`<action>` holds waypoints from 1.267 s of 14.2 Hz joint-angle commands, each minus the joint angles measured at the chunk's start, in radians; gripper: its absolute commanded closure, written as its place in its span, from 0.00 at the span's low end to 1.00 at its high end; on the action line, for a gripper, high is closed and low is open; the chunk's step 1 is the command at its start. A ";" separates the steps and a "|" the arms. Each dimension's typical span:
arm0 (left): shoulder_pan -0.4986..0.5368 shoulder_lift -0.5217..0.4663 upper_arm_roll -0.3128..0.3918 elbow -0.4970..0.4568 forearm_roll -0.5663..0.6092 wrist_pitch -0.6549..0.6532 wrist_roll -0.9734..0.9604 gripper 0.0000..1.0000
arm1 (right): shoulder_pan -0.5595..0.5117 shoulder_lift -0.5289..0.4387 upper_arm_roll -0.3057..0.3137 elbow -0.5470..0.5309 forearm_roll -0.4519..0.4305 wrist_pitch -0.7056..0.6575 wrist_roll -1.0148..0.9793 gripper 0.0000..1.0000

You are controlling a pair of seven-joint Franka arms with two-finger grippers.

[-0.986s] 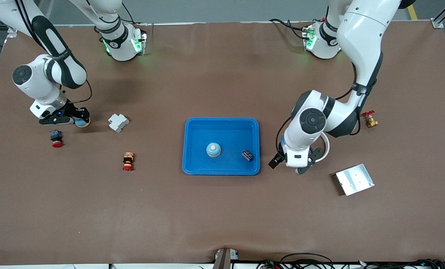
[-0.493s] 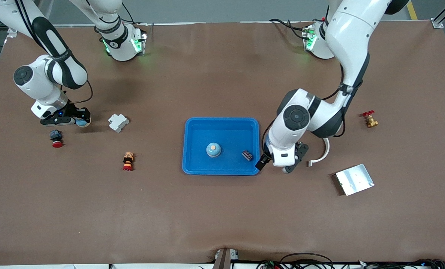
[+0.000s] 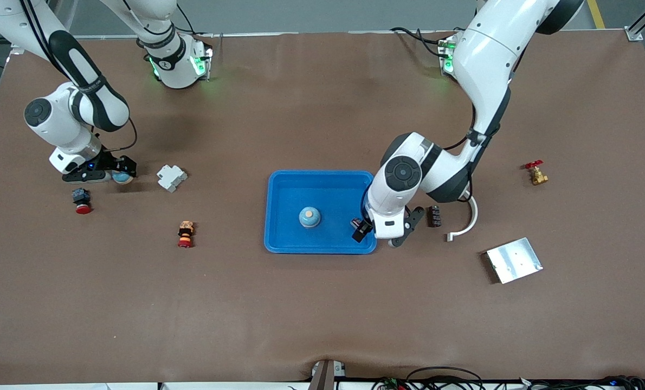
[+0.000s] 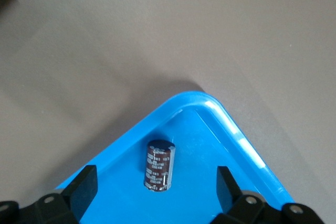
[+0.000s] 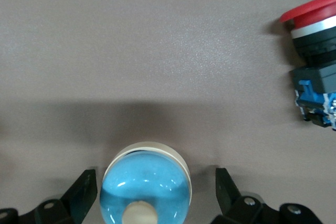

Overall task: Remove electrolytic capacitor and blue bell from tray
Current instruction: 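Return the left gripper to the tray while the right gripper sets the bell down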

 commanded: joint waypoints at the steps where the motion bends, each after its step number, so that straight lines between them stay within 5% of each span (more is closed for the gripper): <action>1: -0.020 0.076 0.003 0.081 -0.020 -0.009 -0.007 0.00 | -0.016 -0.001 0.018 0.006 0.024 0.005 -0.016 0.00; 6: -0.042 0.106 0.003 0.087 -0.020 -0.009 -0.008 0.00 | -0.002 -0.070 0.026 0.006 0.024 -0.034 -0.016 0.00; 11: -0.051 0.131 0.008 0.089 -0.018 0.030 -0.007 0.00 | 0.047 -0.191 0.027 0.064 0.042 -0.254 -0.011 0.00; 15: -0.060 0.145 0.010 0.089 -0.017 0.043 -0.016 0.00 | 0.084 -0.256 0.027 0.164 0.152 -0.486 0.013 0.00; 18: -0.068 0.162 0.013 0.090 -0.013 0.083 -0.016 0.00 | 0.113 -0.293 0.027 0.187 0.157 -0.523 0.119 0.00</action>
